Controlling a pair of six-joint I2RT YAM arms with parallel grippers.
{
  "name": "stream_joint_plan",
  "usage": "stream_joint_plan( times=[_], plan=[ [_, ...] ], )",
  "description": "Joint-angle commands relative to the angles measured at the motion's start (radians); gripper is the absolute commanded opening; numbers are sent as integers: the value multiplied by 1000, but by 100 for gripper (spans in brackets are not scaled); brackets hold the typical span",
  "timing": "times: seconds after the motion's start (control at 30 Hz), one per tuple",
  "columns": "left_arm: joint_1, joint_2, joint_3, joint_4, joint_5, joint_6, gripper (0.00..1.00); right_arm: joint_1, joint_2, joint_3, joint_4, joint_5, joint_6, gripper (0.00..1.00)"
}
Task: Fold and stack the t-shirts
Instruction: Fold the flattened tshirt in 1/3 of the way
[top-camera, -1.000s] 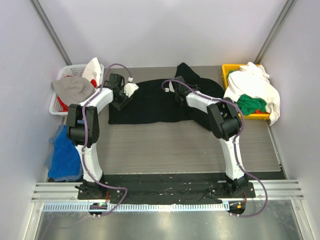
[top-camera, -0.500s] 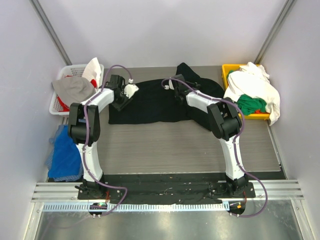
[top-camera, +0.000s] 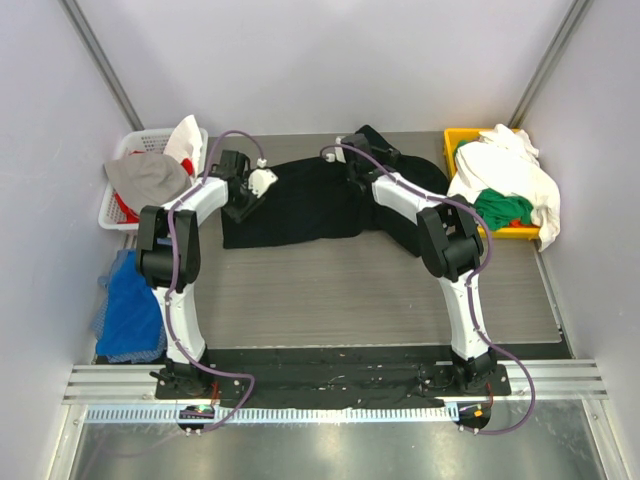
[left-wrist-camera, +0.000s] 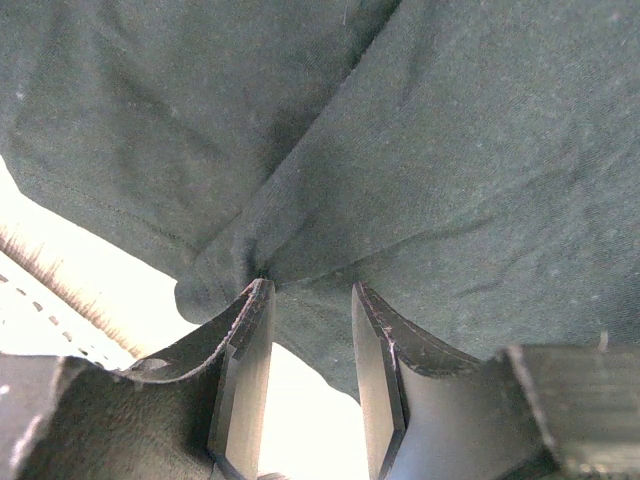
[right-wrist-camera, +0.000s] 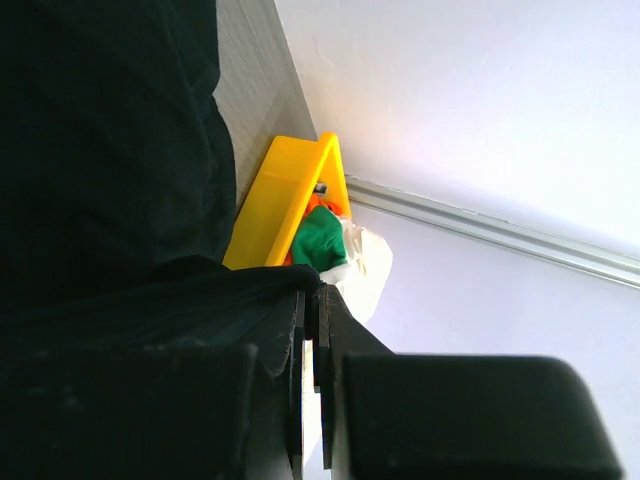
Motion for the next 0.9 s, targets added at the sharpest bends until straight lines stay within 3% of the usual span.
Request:
stream_joint_plan(
  times=[0.0,0.13,0.23,0.37,0.57,0.87],
  plan=[
    [4,-44,-8,23,-2,13,41,5,5,47,57,28,-26,1],
    [4,-44,-10,24,-7,14,40,11,24,29,86,22,-15,1],
    [4,-42,-3,23,-9,19,40,15,28,0,80,21,9,20],
    [4,-32,21,29,-48,29,40,15,-4,-60,68,-1,87,55],
    [4,-25,53,46,-70,11,40,15,-116,-156,16,-19,206,80],
    [5,-105,15,61,-64,-49,41,17,-376,-247,-231,-158,468,83]
  ],
)
